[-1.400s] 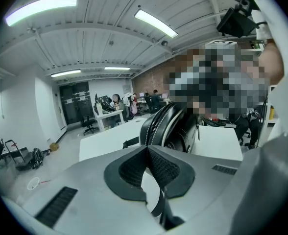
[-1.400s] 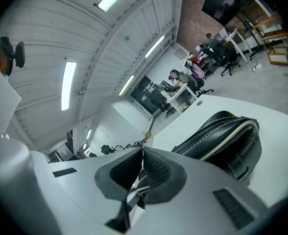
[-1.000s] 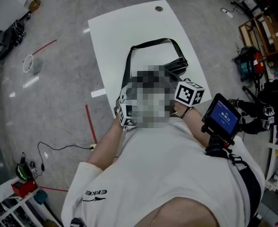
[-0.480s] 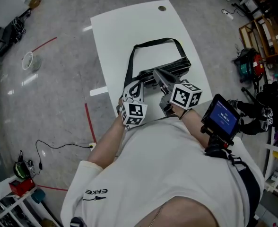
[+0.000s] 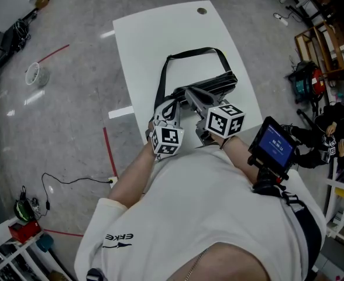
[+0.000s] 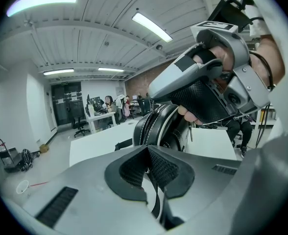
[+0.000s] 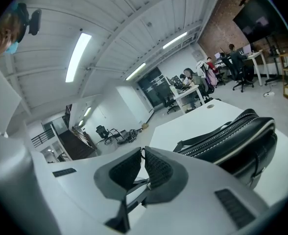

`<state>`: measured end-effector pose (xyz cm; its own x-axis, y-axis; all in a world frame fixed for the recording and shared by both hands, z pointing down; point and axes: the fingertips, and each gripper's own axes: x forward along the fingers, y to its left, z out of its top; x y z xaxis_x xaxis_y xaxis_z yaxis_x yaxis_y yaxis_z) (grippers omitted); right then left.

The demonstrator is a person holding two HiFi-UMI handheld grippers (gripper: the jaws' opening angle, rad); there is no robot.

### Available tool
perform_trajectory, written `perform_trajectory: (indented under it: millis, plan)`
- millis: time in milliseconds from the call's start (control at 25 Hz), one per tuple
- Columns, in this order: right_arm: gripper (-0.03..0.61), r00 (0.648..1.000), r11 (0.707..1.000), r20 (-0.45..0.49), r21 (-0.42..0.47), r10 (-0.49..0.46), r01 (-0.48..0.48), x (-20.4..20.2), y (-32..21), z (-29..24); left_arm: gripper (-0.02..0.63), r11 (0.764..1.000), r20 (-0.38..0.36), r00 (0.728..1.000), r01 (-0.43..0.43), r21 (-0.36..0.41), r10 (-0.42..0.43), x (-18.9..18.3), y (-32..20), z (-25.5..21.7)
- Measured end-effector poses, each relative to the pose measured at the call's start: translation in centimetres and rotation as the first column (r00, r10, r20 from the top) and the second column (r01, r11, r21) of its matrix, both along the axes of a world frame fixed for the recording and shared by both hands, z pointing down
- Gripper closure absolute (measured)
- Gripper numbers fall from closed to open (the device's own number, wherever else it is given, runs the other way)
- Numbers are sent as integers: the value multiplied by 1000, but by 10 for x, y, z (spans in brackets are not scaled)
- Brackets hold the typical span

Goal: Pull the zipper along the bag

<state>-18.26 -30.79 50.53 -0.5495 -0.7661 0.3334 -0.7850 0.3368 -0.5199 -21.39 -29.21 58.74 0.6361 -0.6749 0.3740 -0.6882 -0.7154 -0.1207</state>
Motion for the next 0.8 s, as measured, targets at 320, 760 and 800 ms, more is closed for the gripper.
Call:
perform_trajectory:
  millis: [320,760,800]
  plan:
    - [558,994,998,-86,-4,-67,67,-17,6,9,611,1000,-2,1000,-18,15,18,6,4,-2]
    - [557,967,989,-207,-35,-147,142,-34,10,17,611,999,-20,999,-30,23,31,7,10,-9]
    - [557,963,988,-220,-39,-154,149,-35,11,18,611,999,-22,999,-32,23,33,7,11,-9]
